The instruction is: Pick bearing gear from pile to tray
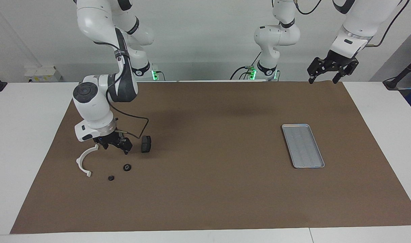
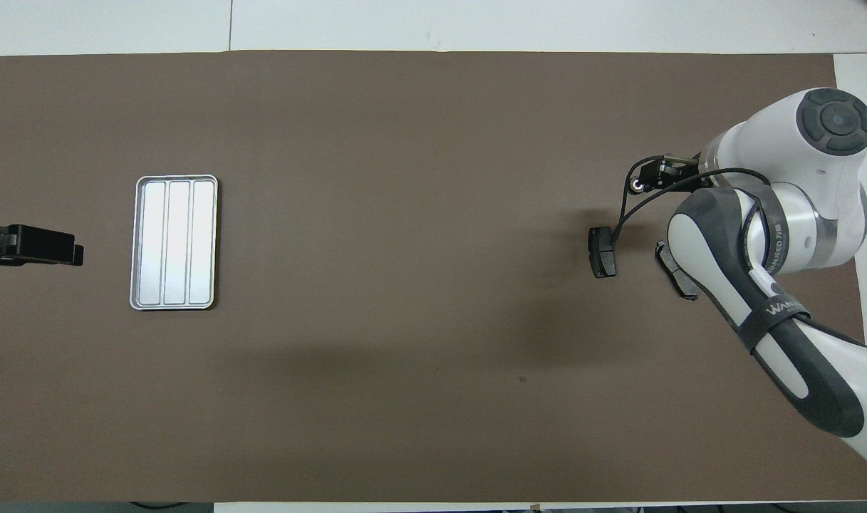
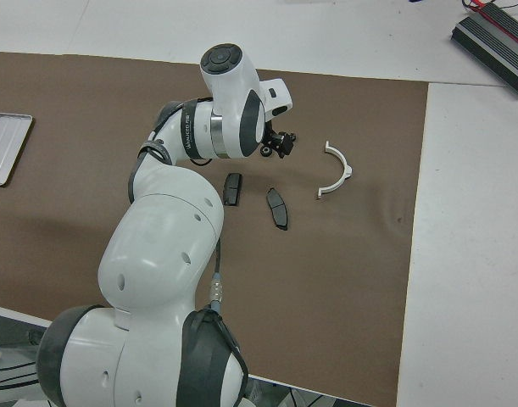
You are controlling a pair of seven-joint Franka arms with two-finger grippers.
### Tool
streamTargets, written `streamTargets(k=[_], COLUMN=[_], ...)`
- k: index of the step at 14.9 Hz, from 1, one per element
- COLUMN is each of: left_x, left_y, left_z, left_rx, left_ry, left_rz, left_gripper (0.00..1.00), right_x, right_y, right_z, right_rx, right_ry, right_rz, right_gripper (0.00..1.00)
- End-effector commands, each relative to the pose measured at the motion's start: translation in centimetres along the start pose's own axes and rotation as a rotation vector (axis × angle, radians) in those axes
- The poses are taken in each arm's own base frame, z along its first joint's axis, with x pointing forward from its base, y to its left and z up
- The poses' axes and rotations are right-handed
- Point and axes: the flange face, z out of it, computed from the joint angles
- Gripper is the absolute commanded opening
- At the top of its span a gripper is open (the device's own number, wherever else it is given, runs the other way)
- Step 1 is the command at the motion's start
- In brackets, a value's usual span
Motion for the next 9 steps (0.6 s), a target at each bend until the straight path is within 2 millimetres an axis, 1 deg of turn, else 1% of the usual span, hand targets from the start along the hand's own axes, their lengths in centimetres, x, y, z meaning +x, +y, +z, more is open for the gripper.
streamTargets(k=[1,2,4,5,6,8,9], left_x=[0.6,0.5,0.8,1.0,1.1,0.9,0.8], left_y=[3.4,4.5,5.0,5.6,5.6,5.7,5.7], left_z=[0.5,0.8,0.7,0.6,0.6,0.7,0.7], left_rx=[0.011,0.008,0.009,0.009,0.010,0.010,0.010], left_ry=[0.079,0.094,0.119,0.138,0.145,0.139,0.134], left_rz=[0.069,0.093,0.135,0.173,0.183,0.189,0.192], left_gripper=[1.00,1.00,1.00,0.98,0.97,1.00,1.00], right_x=[0.1,0.2,0.5,0.6,0.7,0.8,0.9], right_y=[-0.9,-1.1,-1.5,-1.6,-1.6,-1.6,-1.7], right_z=[1.0,1.5,3.1,4.0,4.7,5.7,5.9], right_rx=[-0.001,0.003,0.012,0.015,0.020,0.022,0.023], right_ry=[0.023,0.026,0.035,0.037,0.040,0.036,0.039], right_rz=[0.024,0.027,0.029,0.027,0.028,0.030,0.029], right_gripper=[0.96,0.96,0.96,0.96,0.96,0.96,0.96])
